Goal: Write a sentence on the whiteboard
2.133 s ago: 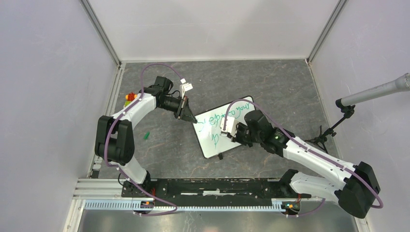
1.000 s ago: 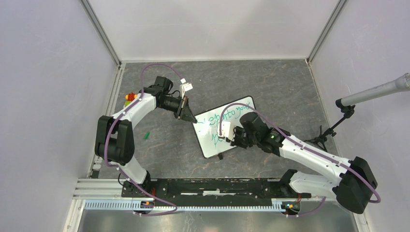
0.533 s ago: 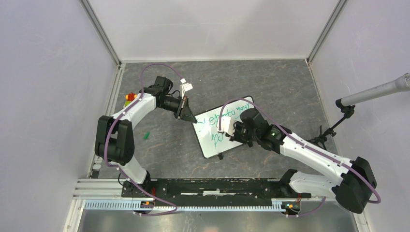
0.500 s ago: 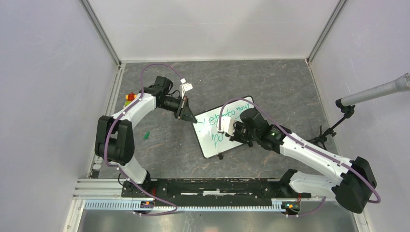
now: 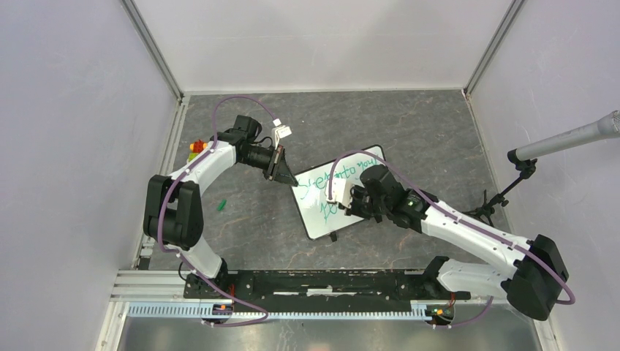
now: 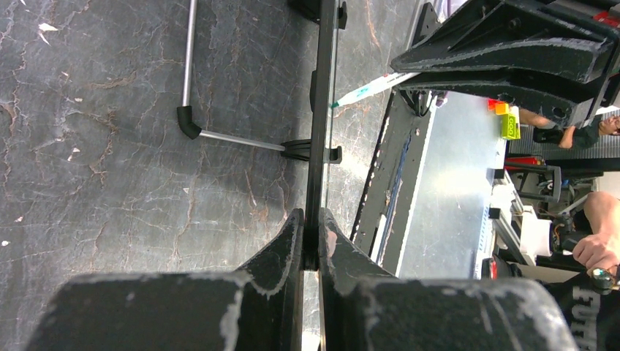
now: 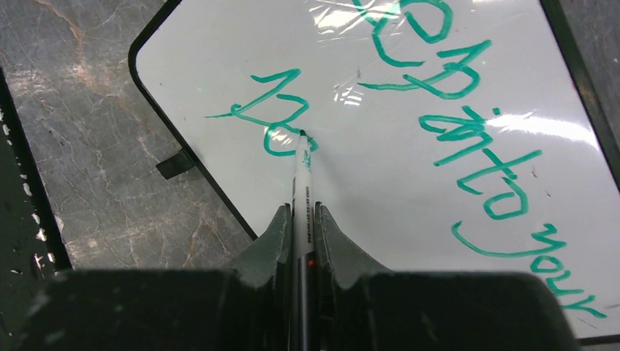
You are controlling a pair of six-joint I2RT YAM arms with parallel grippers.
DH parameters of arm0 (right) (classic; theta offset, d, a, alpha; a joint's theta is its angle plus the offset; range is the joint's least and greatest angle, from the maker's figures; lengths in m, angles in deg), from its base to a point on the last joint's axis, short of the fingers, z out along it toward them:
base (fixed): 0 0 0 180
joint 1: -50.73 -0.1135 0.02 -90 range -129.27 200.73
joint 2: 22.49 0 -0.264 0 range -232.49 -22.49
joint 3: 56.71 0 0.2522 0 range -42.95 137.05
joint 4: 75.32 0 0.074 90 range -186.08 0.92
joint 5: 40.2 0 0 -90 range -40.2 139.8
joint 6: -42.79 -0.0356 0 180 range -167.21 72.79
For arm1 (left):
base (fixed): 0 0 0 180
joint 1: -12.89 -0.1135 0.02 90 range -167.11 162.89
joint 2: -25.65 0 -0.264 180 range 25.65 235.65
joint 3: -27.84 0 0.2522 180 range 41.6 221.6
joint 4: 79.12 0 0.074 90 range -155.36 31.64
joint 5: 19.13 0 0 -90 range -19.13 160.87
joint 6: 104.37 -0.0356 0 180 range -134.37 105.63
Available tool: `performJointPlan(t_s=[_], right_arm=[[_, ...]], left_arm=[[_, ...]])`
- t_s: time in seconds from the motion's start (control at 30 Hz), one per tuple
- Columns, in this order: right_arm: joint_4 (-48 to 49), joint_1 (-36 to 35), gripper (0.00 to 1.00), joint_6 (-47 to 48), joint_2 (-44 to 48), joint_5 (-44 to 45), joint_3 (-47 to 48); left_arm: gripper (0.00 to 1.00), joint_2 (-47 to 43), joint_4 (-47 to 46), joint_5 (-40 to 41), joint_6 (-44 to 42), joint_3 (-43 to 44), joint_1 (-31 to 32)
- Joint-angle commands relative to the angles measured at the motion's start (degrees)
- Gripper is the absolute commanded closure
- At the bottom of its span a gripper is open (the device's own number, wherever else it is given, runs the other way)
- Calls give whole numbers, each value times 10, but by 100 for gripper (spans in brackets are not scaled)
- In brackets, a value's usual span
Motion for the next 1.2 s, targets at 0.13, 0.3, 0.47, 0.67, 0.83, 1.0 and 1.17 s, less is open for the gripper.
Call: performJointPlan(t_s=[0.13,0.3,0.47,0.67,0.83,1.0,1.17], right_arm=[[0,38,100,-4,42,-4,14],[5,37,100,-1,27,-13,9],[4,37,100,4,16,-14,5],[-7,37,100,15,17,0,-16],[-18,37,100,15,28,0,-34],[-28,37,100,18,33,0,-40],[-27,37,100,23,33,7,-27]], left_arm=[[98,2,-11,18,-19,-2,2],[97,3,-11,18,-19,-2,2],[97,1,-11,21,-20,-4,2],[98,6,-11,19,-20,-1,2],[98,6,-11,19,-20,-1,2],[98,5,-12,19,-21,-2,2],[97,6,-12,19,-20,0,2]])
